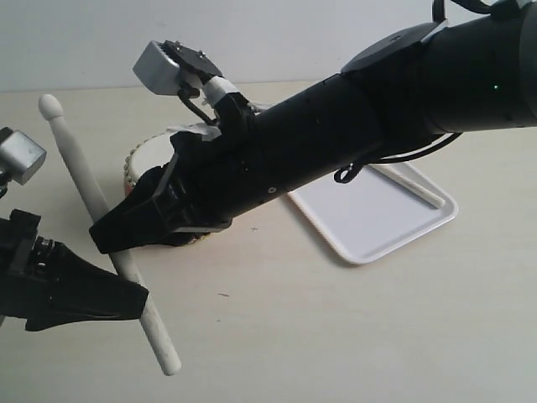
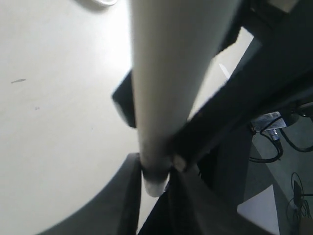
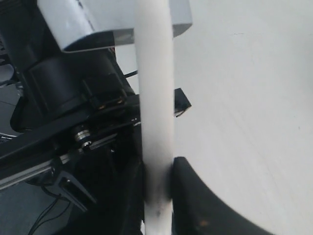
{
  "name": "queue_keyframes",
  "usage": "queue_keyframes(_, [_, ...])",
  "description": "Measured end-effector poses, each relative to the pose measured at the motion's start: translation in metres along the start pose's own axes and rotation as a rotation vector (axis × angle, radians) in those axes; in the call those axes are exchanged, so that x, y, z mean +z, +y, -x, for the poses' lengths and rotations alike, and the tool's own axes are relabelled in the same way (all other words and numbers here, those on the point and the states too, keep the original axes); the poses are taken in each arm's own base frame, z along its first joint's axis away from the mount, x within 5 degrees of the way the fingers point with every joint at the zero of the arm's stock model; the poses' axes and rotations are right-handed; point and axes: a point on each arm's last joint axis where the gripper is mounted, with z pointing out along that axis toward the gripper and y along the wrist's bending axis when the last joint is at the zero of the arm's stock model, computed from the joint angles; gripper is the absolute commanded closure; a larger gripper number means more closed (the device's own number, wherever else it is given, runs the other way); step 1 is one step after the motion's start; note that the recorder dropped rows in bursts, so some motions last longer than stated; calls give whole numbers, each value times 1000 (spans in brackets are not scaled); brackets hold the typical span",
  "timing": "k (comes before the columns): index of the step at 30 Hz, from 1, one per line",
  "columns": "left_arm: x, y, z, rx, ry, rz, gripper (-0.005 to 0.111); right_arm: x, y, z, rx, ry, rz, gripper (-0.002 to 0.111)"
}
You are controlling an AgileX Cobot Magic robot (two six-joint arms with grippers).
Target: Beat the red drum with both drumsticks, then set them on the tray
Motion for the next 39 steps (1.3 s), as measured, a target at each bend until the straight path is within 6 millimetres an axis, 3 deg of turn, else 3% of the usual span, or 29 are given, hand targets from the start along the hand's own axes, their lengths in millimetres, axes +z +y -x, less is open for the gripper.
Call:
queue_keyframes(1, [0, 0, 0, 0, 1, -2, 107, 0, 0, 0, -2, 3, -1, 108])
queue_keyframes(9, [0, -1, 0, 0, 3, -8, 105, 0, 0, 0, -8, 3, 3, 108])
queue_keyframes(20, [0, -1, 1, -9, -11, -16, 51, 0, 3, 0, -4, 5, 33, 108])
queue_keyframes(30, [0, -3, 1, -9, -8, -33, 49, -4, -5, 2, 16, -15, -15, 108])
queue_keyframes(39, [-6, -13, 1, 35, -35, -32, 49, -43, -47, 6, 154, -76, -184, 108])
